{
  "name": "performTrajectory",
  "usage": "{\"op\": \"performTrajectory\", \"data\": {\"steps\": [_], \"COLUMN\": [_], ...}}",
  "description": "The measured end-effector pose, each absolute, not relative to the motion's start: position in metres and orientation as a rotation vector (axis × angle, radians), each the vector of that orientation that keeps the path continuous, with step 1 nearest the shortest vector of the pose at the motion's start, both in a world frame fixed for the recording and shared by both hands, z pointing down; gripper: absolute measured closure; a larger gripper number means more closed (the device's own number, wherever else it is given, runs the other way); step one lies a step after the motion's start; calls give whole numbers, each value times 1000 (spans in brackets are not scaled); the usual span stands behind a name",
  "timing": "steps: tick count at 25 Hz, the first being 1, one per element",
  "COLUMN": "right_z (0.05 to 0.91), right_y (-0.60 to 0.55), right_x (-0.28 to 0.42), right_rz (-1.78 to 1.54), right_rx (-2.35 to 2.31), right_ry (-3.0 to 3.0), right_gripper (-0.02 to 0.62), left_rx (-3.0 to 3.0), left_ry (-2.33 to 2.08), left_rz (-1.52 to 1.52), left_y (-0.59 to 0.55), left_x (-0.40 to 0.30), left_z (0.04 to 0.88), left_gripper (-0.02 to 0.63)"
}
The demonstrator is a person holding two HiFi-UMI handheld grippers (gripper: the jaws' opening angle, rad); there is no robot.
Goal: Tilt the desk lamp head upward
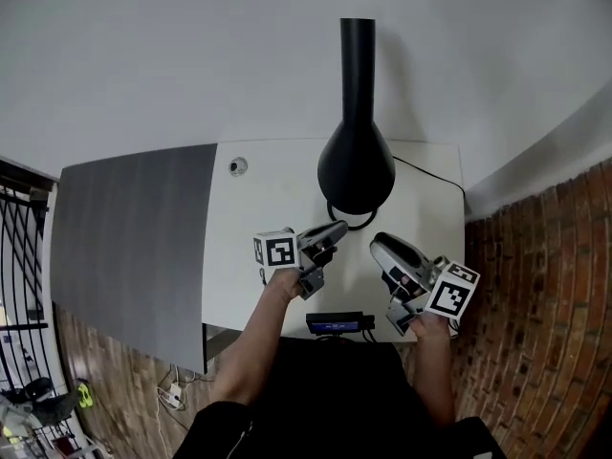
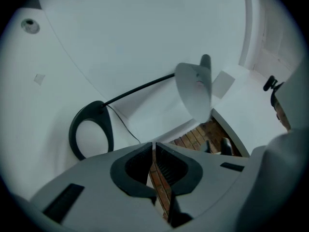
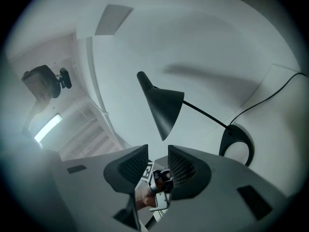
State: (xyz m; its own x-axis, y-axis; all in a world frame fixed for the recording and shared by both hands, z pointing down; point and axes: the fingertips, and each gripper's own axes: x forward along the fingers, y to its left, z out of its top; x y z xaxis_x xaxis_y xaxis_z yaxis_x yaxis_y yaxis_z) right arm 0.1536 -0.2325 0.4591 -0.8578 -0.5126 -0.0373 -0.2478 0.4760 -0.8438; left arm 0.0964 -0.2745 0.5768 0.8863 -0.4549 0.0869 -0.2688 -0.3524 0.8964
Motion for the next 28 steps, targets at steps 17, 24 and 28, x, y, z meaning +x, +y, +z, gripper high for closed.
{"op": "performTrajectory", "data": {"steps": [17,24,28], "right_z": [474,480,484], "right_y": [-221,-238,-250], "right_x": [121,114,108], "right_rz": [-1422,-1439,-1440], "right_rx": [-748,-754,-743], "right_ry": [2545,2508,2483], "right_gripper": [482,482,477], "left_rx": [1536,1547,1555], "left_ry": [-596,-602,-620], "left_rz": [-212,-210,-201], "left_y": [-315,-315,-314], "left_x": [88,90,89], "left_z": [708,707,708], "left_gripper": [594,594,594]}}
